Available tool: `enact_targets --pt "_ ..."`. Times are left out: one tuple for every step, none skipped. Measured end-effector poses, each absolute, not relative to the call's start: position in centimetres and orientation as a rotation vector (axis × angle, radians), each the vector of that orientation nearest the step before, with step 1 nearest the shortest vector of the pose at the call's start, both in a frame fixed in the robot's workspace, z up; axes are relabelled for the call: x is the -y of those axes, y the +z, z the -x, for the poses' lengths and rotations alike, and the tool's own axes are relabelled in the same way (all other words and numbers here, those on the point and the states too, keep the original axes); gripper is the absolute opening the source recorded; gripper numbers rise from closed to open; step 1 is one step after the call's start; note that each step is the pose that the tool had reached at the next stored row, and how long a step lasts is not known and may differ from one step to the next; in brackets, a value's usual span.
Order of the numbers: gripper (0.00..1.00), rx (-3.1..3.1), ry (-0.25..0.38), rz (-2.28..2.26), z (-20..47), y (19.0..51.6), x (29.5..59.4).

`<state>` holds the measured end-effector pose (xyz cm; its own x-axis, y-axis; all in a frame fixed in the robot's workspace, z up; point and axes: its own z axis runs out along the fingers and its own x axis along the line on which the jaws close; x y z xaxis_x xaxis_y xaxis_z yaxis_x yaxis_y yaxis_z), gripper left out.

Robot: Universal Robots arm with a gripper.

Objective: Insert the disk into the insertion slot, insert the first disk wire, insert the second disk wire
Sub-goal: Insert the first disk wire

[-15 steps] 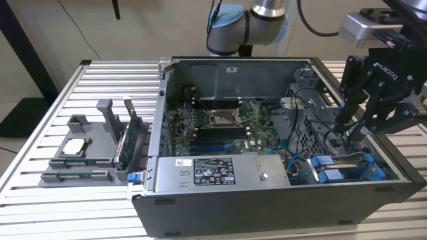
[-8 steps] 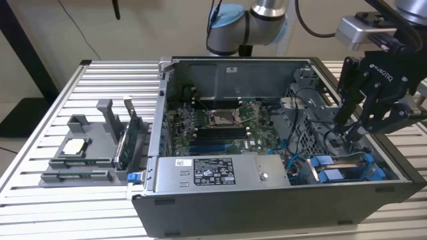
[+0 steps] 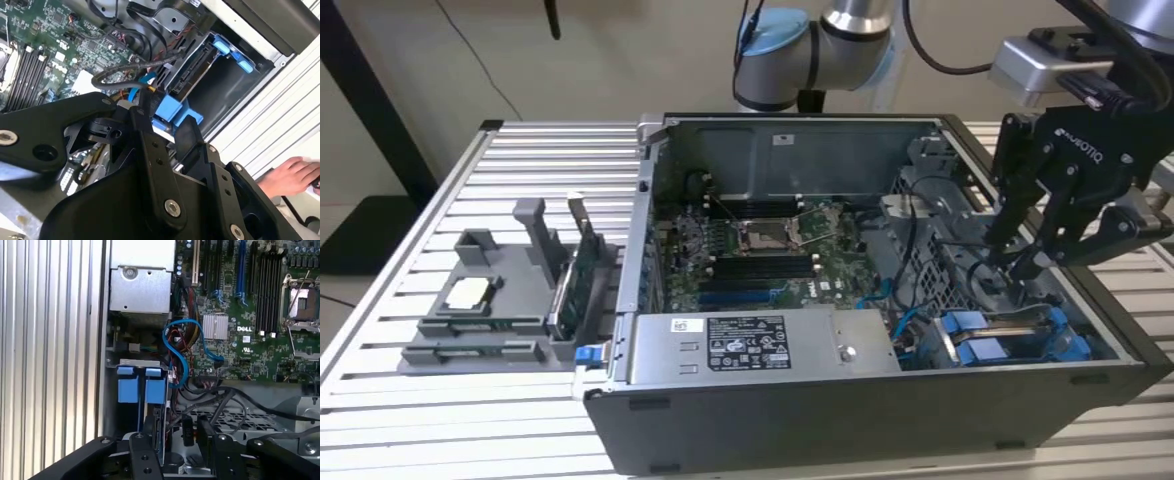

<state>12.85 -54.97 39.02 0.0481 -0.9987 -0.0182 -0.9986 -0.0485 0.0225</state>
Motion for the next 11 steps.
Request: enact_targets --pt "0.47 2.161 -0.045 -2.280 -12.84 38.97 54.96" --pt "0.47 2.160 -0.045 -2.288 -12.82 38.91 54.94" --pt "0.47 2.161 -0.046 -2.293 -12.80 38.84 54.91" --pt "0.47 2.162 -0.048 -2.299 -12.77 38.77 54.89" --pt "0.47 2.165 -0.048 -2.303 -12.72 38.70 54.86" --pt "0.47 2.168 -0.049 -2.307 -12.66 38.64 54.84" --pt "0.47 2.171 -0.048 -2.310 -12.59 38.58 54.83" --pt "0.47 2.173 -0.047 -2.313 -12.53 38.52 54.81" --pt "0.47 2.176 -0.045 -2.316 -12.48 38.47 54.80" --pt "0.47 2.179 -0.044 -2.320 -12.43 38.42 54.79" --pt "0.47 2.182 -0.044 -2.323 -12.39 38.39 54.79"
